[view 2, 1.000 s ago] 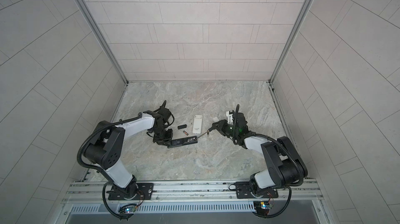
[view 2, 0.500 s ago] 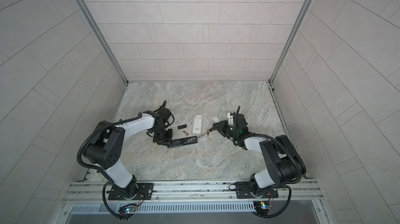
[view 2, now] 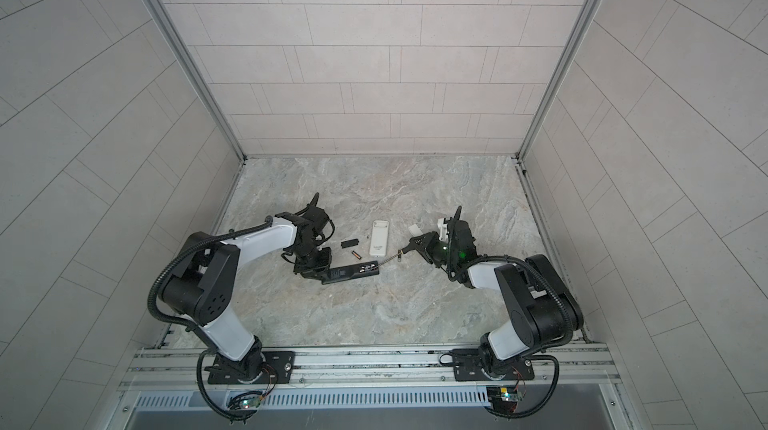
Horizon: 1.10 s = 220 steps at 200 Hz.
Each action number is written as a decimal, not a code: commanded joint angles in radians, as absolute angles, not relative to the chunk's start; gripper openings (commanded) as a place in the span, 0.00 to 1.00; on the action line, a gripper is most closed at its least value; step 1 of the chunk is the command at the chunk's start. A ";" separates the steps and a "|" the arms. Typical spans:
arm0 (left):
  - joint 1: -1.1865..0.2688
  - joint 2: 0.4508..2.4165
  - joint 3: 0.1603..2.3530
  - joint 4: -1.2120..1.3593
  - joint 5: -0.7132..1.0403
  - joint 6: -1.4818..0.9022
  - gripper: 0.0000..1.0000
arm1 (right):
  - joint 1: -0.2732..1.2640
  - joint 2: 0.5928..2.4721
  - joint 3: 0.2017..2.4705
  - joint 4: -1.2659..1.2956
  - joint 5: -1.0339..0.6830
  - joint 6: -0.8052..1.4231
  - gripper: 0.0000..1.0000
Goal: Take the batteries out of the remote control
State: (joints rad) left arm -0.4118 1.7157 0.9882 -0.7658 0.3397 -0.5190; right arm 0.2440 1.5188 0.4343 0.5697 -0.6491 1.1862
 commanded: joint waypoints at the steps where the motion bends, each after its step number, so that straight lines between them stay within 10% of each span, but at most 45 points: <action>1: -0.442 1.791 0.936 -0.689 0.338 -0.543 0.28 | 0.270 1.576 0.350 0.321 -0.621 1.074 0.00; 220: -0.446 1.763 0.910 -0.660 0.367 -0.586 0.28 | 0.254 1.588 0.308 0.474 -0.654 1.113 0.00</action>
State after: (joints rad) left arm -0.4118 1.6997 0.9703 -0.7471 0.3401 -0.5522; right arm 0.2390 1.4906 0.3626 0.6437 -0.6495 1.2182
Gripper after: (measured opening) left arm 0.280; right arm 0.290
